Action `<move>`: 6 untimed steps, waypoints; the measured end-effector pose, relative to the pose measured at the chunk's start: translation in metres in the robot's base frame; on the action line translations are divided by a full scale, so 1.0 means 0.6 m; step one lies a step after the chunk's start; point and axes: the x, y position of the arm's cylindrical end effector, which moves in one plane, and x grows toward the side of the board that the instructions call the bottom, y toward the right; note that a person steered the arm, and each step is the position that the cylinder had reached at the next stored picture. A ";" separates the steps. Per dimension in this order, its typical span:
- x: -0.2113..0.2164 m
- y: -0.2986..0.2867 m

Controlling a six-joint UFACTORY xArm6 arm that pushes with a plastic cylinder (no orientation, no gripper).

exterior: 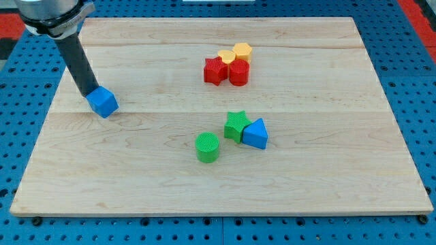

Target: Place the blue cube above the green circle

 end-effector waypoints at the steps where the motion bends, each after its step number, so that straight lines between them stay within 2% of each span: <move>1: 0.040 0.050; 2: 0.110 0.161; 4: 0.156 0.045; 5: 0.191 0.151; 6: 0.183 0.269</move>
